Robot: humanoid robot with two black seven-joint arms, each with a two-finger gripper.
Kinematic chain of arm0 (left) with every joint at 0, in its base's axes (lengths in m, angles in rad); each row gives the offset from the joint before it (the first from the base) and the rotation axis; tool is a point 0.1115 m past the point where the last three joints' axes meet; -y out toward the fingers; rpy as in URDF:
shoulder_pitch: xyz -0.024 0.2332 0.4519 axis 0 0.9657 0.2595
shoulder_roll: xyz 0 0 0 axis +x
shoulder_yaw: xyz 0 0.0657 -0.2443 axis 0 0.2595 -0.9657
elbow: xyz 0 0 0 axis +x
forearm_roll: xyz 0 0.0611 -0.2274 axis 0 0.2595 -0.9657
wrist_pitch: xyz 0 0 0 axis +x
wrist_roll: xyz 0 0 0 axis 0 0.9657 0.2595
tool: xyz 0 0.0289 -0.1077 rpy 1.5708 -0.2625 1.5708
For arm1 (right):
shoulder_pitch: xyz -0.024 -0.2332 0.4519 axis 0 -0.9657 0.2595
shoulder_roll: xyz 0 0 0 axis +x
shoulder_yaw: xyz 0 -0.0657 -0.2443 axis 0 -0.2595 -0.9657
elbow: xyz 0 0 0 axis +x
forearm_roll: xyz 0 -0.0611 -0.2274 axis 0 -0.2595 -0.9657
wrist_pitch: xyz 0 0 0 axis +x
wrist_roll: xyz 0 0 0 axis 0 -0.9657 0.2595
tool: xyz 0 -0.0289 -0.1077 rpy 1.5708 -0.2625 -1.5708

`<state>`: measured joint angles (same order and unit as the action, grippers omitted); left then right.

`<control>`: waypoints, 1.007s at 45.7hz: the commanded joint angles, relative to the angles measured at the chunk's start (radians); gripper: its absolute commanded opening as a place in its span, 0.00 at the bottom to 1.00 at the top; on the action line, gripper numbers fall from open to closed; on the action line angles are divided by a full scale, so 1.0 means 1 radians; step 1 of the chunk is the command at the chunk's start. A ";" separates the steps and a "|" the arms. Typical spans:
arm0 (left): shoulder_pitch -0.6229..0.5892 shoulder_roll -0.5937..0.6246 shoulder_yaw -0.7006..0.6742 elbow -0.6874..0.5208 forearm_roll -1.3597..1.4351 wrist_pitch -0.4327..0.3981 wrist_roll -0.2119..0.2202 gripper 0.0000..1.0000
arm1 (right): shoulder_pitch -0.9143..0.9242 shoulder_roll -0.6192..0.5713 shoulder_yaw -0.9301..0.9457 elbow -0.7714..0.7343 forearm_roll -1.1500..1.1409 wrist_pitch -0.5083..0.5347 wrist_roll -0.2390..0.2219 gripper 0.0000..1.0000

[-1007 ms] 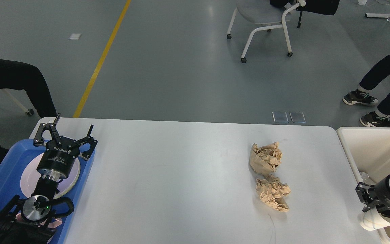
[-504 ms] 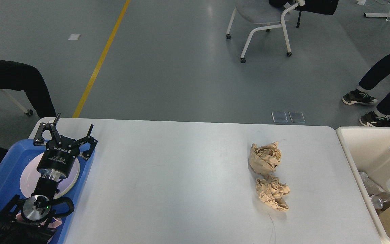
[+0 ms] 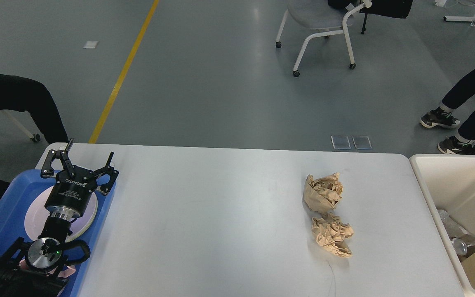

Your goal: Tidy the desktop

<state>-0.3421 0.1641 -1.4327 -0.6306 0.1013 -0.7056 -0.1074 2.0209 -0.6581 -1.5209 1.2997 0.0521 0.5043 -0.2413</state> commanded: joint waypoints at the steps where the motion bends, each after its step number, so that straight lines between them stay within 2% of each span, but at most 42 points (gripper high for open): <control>1: 0.000 0.000 0.000 0.000 0.000 0.000 0.000 0.96 | -0.148 -0.026 0.045 -0.095 0.000 -0.150 0.001 0.00; 7: 0.000 0.000 0.000 0.000 0.000 0.000 0.000 0.96 | -0.381 -0.049 0.177 -0.221 0.000 -0.289 0.002 0.00; 10: 0.000 0.000 0.000 0.000 0.000 0.000 0.000 0.96 | -0.505 -0.046 0.246 -0.295 -0.001 -0.320 0.002 0.00; 16: 0.000 0.000 0.000 0.000 0.000 0.000 0.000 0.96 | -0.718 -0.026 0.323 -0.475 -0.001 -0.339 0.002 0.00; 30: 0.000 0.000 0.000 0.000 0.001 0.000 0.000 0.96 | -1.177 0.162 0.525 -0.956 0.000 -0.375 0.002 0.00; 38: 0.000 0.000 0.000 0.000 0.000 0.000 0.000 0.96 | -1.376 0.294 0.551 -1.218 0.000 -0.380 0.002 0.00; 41: 0.000 0.000 0.000 0.000 0.000 0.000 0.000 0.96 | -1.423 0.327 0.551 -1.273 0.002 -0.383 0.002 0.00; 46: 0.000 0.000 0.000 0.000 0.000 0.000 0.000 0.96 | -1.455 0.350 0.551 -1.281 0.003 -0.412 0.002 0.00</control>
<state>-0.3421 0.1642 -1.4328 -0.6306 0.1018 -0.7056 -0.1074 0.6081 -0.3375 -0.9701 0.0441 0.0533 0.1180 -0.2395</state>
